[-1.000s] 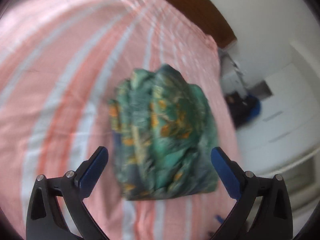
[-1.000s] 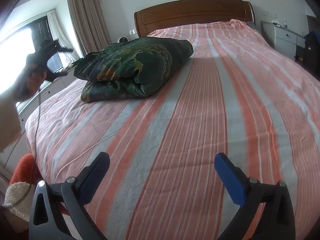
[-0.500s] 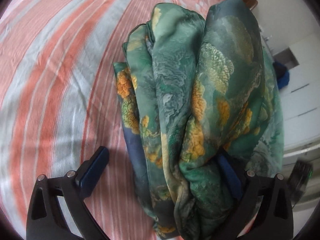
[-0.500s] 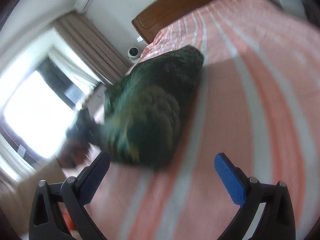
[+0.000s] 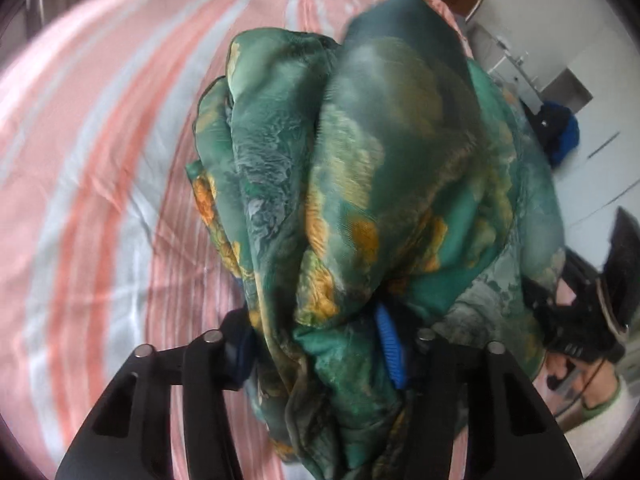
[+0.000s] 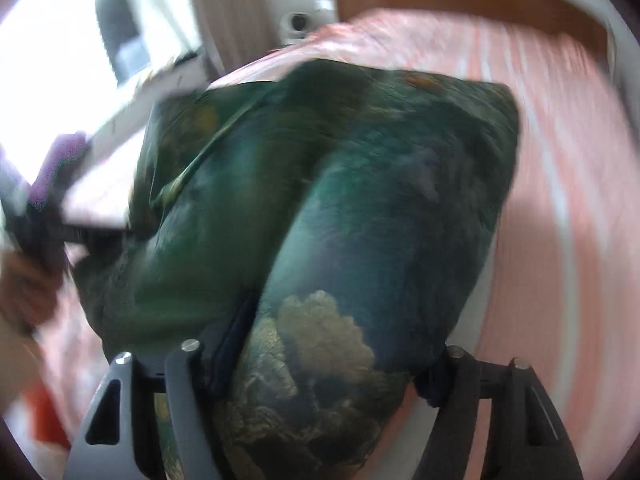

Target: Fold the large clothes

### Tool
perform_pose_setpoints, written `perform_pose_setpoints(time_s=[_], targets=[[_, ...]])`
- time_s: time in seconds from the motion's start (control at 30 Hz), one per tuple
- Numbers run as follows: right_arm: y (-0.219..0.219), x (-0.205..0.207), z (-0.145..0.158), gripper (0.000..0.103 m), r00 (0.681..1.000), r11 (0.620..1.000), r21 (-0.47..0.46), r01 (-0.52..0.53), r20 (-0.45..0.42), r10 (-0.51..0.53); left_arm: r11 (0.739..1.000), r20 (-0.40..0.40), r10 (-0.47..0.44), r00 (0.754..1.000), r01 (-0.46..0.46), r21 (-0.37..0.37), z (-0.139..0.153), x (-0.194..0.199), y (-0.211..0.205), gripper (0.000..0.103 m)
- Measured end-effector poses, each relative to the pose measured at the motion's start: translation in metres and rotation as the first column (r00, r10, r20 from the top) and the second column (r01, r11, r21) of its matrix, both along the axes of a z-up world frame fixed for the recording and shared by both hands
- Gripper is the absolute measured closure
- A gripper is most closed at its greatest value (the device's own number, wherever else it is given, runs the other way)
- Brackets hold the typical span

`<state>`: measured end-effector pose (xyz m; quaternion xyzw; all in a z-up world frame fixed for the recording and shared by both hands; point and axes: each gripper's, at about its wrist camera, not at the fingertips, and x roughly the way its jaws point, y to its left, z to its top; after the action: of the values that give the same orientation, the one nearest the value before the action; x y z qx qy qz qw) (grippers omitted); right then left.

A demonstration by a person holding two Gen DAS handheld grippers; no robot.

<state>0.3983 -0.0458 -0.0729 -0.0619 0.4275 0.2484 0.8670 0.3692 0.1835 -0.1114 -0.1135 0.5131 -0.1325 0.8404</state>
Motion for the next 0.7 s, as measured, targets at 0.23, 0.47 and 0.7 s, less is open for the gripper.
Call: perform_pose_setpoints(time_s=[0.23,0.47,0.7], targets=[[0.005,-0.046,0.048,0.037,0.966,0.999,-0.048,0.002,0.259,0.011,0.999,0.166,-0.02,0.986,0.015,0.033,0.06,-0.031,-0.036,0.057],[-0.062,0.011,0.074,0.026,0.976,0.993,0.055,0.102,0.187,-0.11,0.992,0.189,-0.026,0.982,0.002,0.127,0.065,0.022,-0.094,0.02],[-0.09,0.047,0.031,0.0,0.963,0.971,-0.028,0.236,0.144,-0.23,0.979,0.223,0.136,0.965,-0.166,0.118,0.046,0.017,-0.079,0.011]])
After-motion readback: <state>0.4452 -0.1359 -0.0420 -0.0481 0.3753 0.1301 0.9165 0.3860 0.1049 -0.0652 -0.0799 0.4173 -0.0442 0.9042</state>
